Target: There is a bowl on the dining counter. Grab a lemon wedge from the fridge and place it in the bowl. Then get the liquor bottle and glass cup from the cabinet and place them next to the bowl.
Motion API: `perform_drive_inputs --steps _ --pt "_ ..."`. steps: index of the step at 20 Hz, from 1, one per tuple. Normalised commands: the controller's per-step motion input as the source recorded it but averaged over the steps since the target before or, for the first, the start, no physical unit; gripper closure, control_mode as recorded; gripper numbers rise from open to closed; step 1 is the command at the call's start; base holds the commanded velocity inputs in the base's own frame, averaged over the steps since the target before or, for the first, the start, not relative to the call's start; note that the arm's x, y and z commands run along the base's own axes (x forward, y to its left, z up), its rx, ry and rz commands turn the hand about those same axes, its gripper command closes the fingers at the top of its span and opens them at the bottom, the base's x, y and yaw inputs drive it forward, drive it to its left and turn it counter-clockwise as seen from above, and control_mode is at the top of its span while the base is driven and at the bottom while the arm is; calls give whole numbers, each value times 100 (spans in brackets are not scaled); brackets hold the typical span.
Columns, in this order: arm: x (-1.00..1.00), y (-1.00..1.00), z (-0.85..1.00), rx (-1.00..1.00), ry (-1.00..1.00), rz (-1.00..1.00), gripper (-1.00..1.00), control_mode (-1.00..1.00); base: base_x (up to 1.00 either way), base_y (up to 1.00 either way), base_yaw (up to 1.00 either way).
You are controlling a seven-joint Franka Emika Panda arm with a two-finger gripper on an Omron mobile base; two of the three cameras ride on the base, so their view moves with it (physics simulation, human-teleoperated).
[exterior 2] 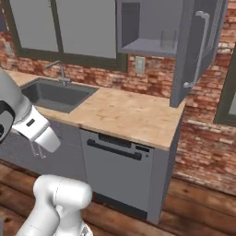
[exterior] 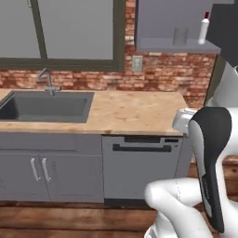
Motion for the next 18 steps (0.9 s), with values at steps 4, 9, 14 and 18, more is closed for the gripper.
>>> perform_drive_inputs --steps 4,9,14,18 --pt "0 0 0 0 0 0 -100 100 81 -61 16" --pt "0 0 0 0 0 0 -100 100 97 -17 3" --pt "0 0 0 0 0 0 -100 100 94 -17 0" --pt "0 0 0 0 0 0 -100 100 81 -32 -4"
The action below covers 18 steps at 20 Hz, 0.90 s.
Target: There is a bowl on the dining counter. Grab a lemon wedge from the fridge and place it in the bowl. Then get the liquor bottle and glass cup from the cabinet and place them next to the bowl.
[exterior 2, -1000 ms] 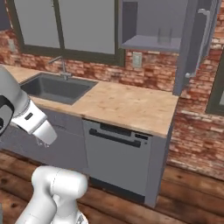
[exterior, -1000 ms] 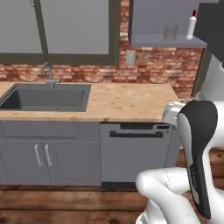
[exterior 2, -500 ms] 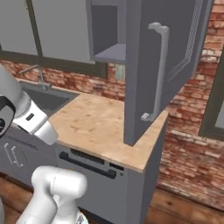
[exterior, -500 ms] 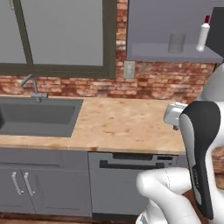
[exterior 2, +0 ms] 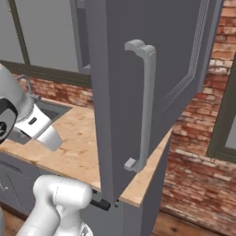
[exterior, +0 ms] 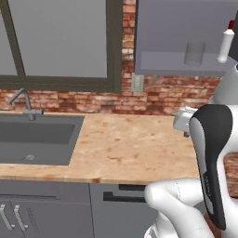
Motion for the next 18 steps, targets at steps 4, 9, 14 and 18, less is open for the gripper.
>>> perform_drive_inputs --steps 4,9,14,18 --pt "0 0 0 0 0 0 -100 100 67 -14 -7" --pt "28 0 5 0 10 -7 -100 -100 12 0 -1" --pt "6 2 44 -3 -1 -13 -100 -100 0 0 0" --pt "28 0 59 -10 -1 -7 -100 -100 0 0 0"
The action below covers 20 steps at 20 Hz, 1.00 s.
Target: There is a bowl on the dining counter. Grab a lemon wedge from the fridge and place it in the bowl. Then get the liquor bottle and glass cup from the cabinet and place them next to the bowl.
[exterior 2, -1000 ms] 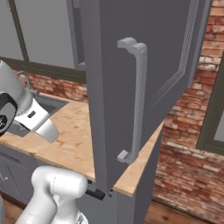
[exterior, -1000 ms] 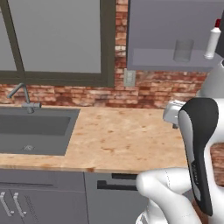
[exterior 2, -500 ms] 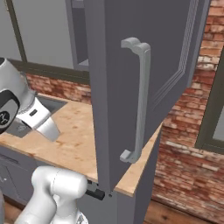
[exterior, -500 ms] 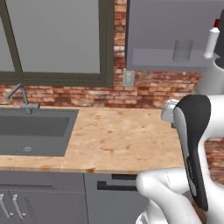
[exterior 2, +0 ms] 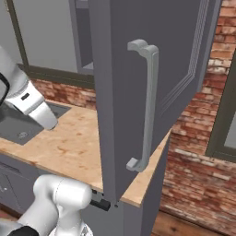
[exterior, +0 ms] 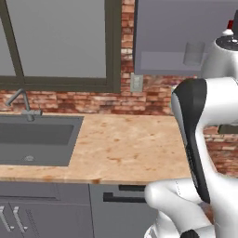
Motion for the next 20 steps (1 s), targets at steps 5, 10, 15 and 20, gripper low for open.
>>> perform_drive_inputs --steps 5,10,15,20 --pt "54 -7 49 -9 0 0 -100 -100 0 0 0" --pt "63 -16 22 -10 0 7 -100 -100 0 0 0" --pt "35 -37 14 -16 0 19 -100 -100 0 0 0" --pt "14 -58 1 -23 -5 31 -100 -100 0 0 0"
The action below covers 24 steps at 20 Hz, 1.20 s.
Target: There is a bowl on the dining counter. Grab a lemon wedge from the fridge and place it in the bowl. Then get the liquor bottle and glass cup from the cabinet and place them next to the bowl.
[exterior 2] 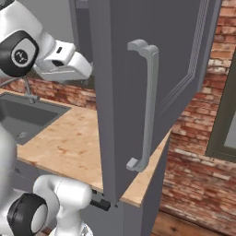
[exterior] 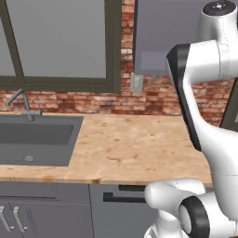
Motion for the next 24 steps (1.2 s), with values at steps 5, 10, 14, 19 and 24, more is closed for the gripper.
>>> perform_drive_inputs --steps 5,10,14,19,24 --pt "6 -50 3 -23 -13 35 -100 -100 0 0 0" --pt "29 -5 16 -15 -18 28 -100 -100 0 0 0" --pt "61 10 13 -9 -10 7 -100 -100 0 0 0" --pt "61 17 17 -12 -1 -3 -100 -100 0 0 0" --pt "52 5 18 -15 0 -12 -100 -100 0 0 0"
